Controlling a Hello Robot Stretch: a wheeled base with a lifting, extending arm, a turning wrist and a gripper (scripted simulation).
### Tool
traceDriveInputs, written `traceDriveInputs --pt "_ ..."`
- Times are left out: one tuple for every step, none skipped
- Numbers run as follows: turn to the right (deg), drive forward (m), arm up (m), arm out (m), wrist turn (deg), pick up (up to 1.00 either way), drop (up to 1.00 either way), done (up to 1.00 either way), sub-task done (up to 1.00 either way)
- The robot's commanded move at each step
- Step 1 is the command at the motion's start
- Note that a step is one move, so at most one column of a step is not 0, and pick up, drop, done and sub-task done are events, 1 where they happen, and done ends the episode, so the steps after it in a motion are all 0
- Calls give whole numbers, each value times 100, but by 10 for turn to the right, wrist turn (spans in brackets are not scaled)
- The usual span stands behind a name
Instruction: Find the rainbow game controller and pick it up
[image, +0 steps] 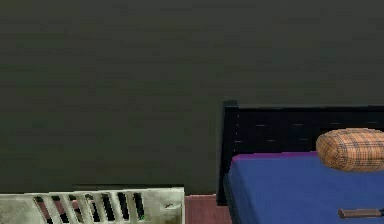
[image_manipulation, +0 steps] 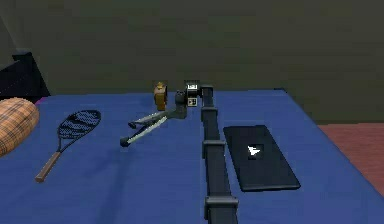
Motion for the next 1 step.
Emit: traceDriveInputs --pt "0 0 0 0 450 0 0 0 0"
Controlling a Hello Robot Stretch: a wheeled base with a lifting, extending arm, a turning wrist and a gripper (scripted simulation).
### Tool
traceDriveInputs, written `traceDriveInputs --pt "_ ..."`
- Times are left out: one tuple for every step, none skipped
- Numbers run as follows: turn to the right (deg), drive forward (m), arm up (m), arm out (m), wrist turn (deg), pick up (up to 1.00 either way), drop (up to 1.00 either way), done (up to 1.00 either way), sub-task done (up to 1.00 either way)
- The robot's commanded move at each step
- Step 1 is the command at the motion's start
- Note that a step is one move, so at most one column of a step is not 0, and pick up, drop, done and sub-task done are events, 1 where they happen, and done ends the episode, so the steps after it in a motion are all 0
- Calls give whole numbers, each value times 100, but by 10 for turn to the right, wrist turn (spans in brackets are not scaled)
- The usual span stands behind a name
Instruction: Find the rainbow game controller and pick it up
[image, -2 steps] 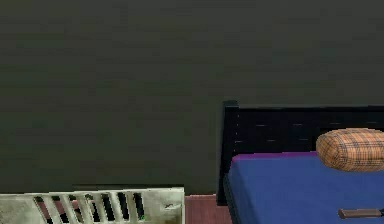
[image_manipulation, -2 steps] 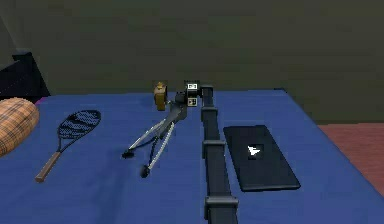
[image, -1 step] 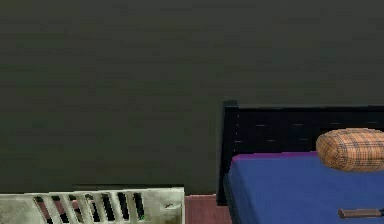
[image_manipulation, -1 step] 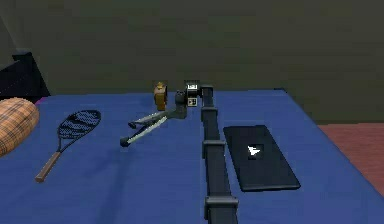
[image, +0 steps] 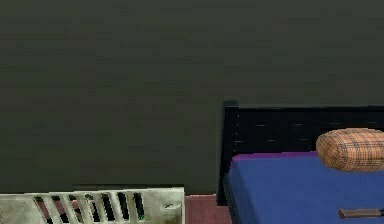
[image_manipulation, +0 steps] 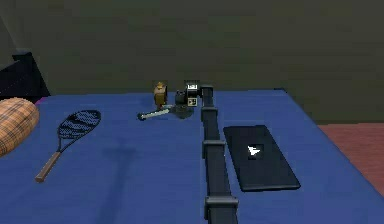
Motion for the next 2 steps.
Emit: traceDriveInputs --pt "0 0 0 0 450 0 0 0 0" --pt "0 0 0 0 360 0 0 0 0"
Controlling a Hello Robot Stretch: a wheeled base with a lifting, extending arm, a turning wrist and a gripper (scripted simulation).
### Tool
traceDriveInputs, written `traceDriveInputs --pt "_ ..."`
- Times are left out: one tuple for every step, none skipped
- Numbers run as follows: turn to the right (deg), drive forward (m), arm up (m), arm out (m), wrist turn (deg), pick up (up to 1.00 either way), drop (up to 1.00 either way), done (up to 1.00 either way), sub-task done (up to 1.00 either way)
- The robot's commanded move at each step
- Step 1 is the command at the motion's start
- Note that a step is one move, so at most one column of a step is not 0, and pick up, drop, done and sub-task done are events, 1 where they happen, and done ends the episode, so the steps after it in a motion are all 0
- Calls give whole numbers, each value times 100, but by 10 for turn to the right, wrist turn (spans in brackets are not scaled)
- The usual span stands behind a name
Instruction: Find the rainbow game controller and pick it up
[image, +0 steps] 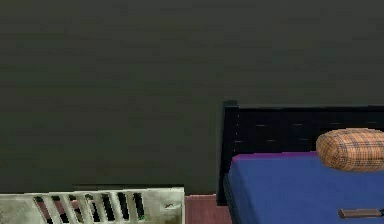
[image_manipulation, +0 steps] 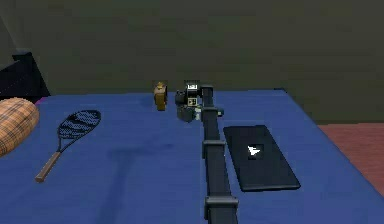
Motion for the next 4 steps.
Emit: traceDriveInputs --pt "0 0 -30 0 0 0 0 0 0" --pt "0 0 0 0 0 100 0 0 0" --pt "0 0 10 0 0 0 0 0 0" --pt "0 0 0 0 0 0 0 100 0"
